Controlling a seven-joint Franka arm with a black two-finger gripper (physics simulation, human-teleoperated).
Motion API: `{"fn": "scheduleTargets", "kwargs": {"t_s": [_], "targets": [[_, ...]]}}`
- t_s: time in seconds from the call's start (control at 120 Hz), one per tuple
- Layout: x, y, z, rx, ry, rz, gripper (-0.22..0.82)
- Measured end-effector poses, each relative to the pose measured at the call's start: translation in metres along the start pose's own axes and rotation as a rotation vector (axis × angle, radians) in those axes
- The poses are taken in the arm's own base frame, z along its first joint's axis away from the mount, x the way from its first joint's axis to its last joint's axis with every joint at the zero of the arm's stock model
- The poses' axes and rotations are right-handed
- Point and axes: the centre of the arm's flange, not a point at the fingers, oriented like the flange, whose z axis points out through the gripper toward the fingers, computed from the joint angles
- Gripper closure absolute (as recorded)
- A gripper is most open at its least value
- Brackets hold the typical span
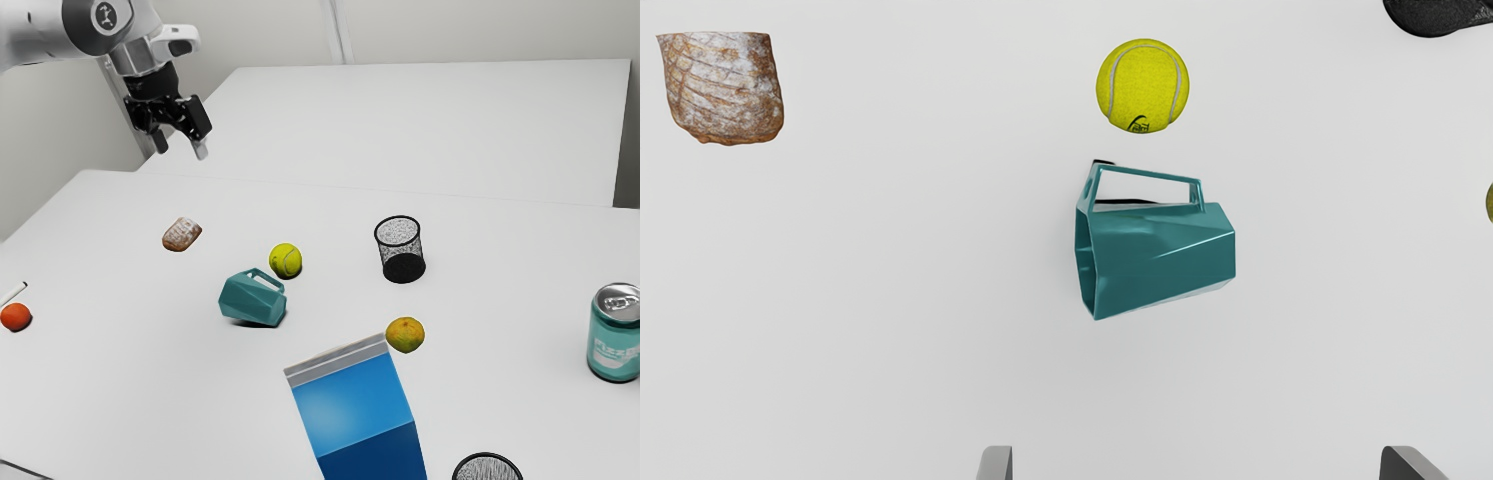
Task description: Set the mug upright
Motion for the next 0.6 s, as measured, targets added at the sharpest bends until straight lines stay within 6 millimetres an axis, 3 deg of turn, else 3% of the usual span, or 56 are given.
{"fn": "scheduleTargets", "kwargs": {"t_s": [0.225, 0.3, 0.35, 0.475, 0.6], "targets": [[0.001, 0.0, 0.0, -0.002, 0.007, -0.001, 0.0], [0.0, -0.002, 0.009, -0.019, -0.009, -0.009, 0.0], [-0.003, -0.016, 0.022, -0.065, -0.026, -0.04, 0.0], [-0.02, -0.074, 0.049, -0.224, -0.036, -0.14, 0.0], [-0.018, -0.073, 0.08, -0.352, -0.054, -0.123, 0.0]]}}
